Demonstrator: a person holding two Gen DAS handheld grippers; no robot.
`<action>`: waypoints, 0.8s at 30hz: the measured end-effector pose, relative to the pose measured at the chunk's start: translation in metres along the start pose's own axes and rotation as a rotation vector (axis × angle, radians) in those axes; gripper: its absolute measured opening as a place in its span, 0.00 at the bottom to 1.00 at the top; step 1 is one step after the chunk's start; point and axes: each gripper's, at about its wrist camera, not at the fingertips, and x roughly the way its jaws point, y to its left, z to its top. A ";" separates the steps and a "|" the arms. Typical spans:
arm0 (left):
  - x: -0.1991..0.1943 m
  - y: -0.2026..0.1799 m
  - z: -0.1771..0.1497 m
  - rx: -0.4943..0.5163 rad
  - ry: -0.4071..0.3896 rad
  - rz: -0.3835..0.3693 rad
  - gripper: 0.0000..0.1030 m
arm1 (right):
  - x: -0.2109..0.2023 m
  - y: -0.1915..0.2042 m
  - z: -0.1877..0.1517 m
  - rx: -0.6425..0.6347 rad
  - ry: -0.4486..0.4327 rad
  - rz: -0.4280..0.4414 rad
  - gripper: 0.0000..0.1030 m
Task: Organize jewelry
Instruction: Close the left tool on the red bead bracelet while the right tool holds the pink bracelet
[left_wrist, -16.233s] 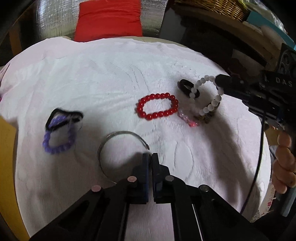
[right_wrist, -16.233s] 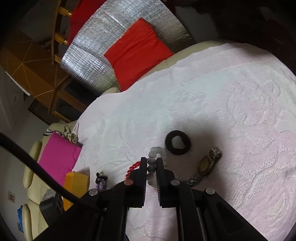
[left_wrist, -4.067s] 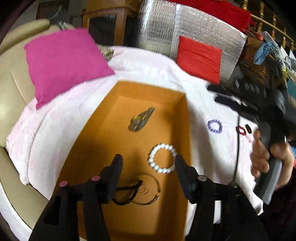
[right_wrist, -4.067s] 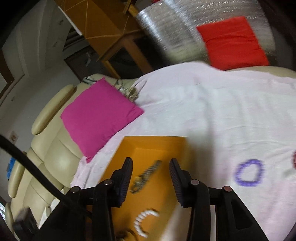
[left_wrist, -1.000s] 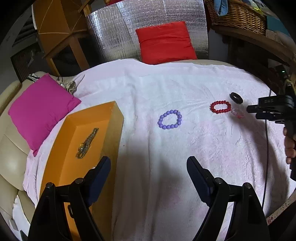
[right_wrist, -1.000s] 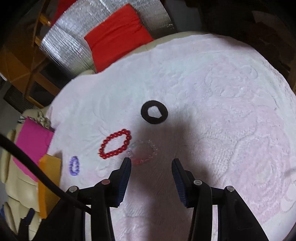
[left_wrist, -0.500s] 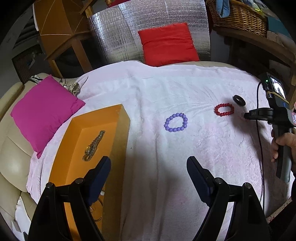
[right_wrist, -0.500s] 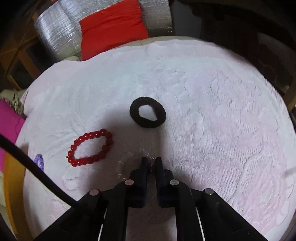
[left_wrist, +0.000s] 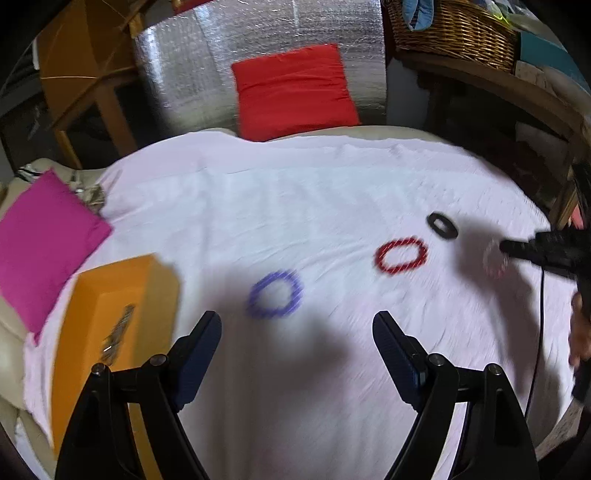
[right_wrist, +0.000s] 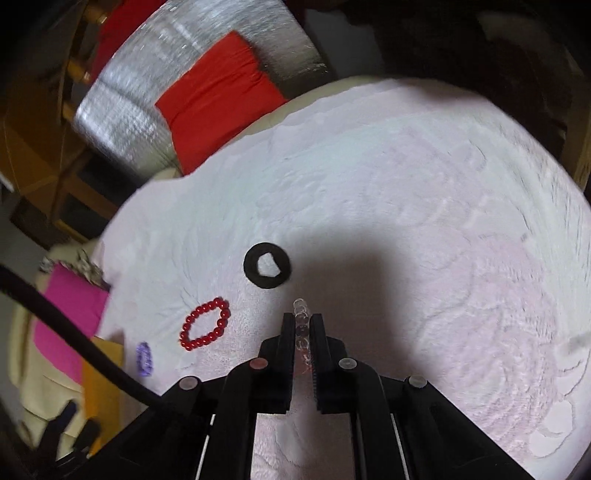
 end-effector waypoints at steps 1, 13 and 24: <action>0.006 -0.005 0.005 0.001 -0.002 -0.008 0.82 | -0.001 -0.003 0.001 0.017 0.005 0.015 0.08; 0.089 -0.046 0.047 -0.009 0.093 -0.159 0.82 | -0.009 -0.011 0.006 0.046 -0.004 0.064 0.08; 0.124 -0.068 0.049 0.013 0.181 -0.222 0.39 | -0.008 -0.015 0.006 0.049 0.003 0.066 0.08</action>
